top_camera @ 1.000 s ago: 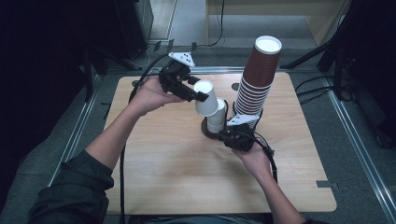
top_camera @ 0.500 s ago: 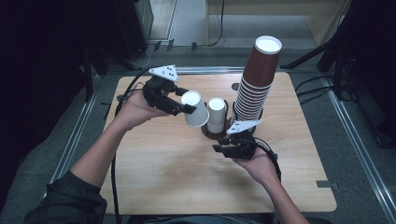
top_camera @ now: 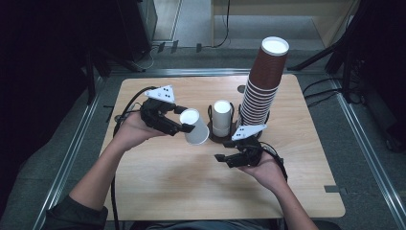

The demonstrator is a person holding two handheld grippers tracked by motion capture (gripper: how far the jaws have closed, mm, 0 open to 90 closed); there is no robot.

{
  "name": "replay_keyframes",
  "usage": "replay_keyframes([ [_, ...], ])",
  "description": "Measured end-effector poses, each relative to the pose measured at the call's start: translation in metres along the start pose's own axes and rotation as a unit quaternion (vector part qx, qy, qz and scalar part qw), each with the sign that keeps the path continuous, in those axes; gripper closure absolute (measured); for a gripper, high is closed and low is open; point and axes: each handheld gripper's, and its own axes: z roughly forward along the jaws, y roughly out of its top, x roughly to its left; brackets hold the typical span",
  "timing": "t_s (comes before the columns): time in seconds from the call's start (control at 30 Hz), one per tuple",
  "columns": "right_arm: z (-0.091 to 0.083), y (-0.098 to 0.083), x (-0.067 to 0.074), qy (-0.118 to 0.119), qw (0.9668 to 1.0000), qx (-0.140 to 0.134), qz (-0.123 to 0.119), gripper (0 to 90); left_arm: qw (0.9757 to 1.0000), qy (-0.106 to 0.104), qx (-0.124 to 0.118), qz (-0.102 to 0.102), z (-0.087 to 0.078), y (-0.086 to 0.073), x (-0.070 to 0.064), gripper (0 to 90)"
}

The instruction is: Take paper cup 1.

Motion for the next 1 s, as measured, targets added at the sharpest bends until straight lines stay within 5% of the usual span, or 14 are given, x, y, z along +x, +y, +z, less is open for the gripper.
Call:
replay_keyframes([
  [0.53,-0.002,0.005,-0.001,0.028,0.9995,-0.014,-0.003,27.6,0.9996,-0.018,0.006,-0.018,0.027,-0.033,-0.006,34.6],
  [0.7,-0.002,0.006,-0.003,0.046,0.9988,-0.016,-0.011,18.6,0.9995,-0.022,0.021,-0.010,0.035,-0.040,-0.010,34.6],
  [1.0,0.001,0.009,0.003,0.068,0.9968,-0.023,-0.035,17.8,0.9988,-0.036,0.033,0.002,0.045,-0.047,-0.015,34.5],
])
